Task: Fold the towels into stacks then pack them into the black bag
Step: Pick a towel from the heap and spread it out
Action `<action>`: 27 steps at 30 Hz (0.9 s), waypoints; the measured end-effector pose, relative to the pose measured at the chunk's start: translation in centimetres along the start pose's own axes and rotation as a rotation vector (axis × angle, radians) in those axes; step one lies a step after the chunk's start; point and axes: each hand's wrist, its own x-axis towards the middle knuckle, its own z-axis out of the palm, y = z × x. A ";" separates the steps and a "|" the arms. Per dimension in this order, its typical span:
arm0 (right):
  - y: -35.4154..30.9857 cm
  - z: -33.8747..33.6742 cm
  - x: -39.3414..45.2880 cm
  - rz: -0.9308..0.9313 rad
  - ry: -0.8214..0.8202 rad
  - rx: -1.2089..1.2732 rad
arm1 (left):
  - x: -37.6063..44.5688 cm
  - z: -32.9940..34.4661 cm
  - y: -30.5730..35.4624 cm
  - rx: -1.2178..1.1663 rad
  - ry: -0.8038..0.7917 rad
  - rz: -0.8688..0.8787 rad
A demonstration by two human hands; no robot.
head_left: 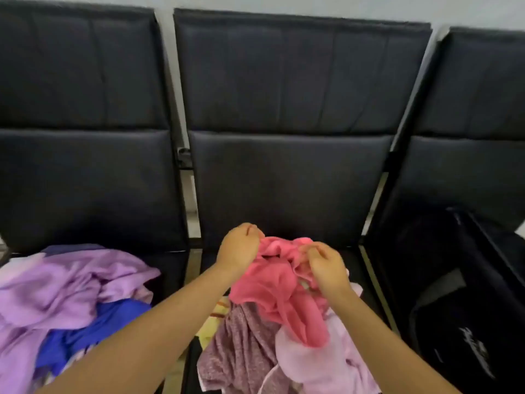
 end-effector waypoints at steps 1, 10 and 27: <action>1.8 0.2 0.2 -0.016 -0.002 0.005 | 0.0 1.3 -1.3 -0.023 -0.001 0.032; 16.4 3.1 1.9 -0.344 0.001 -0.269 | 0.3 9.0 -15.3 -0.146 -0.050 0.346; 19.0 2.1 2.4 -0.467 -0.073 -0.048 | -1.2 10.2 -16.3 0.127 -0.245 0.903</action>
